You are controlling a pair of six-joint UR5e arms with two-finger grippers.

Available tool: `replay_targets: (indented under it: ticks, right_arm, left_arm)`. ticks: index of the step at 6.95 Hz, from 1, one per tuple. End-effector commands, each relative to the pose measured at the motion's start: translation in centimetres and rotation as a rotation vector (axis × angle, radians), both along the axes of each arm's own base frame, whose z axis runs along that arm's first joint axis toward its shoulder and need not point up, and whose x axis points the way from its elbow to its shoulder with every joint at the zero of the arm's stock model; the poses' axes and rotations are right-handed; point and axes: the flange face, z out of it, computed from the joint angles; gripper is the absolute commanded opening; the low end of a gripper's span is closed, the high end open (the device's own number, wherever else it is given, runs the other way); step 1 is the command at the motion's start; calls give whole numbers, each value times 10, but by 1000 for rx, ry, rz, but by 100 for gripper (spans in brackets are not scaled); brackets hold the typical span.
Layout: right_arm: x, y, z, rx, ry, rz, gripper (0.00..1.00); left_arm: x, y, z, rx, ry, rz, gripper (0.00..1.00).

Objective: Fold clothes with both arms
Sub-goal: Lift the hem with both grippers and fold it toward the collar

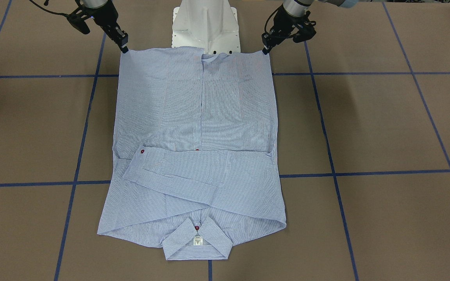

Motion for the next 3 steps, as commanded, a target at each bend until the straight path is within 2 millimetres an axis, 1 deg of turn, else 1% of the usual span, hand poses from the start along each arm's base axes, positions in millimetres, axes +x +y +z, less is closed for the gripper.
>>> replay_targets:
  ticks: [1, 2, 3]
  right_arm:
    - [17, -30, -6, -29, -15, 38, 0]
    - [31, -58, -10, -58, -27, 50, 0]
    - [45, -88, -23, -91, -70, 82, 0]
  left_arm:
    - [-40, -3, -31, 2, 61, 1, 0]
    - [-49, -27, -35, 20, 70, -40, 0]
    - [-54, -54, -41, 52, 82, -66, 0]
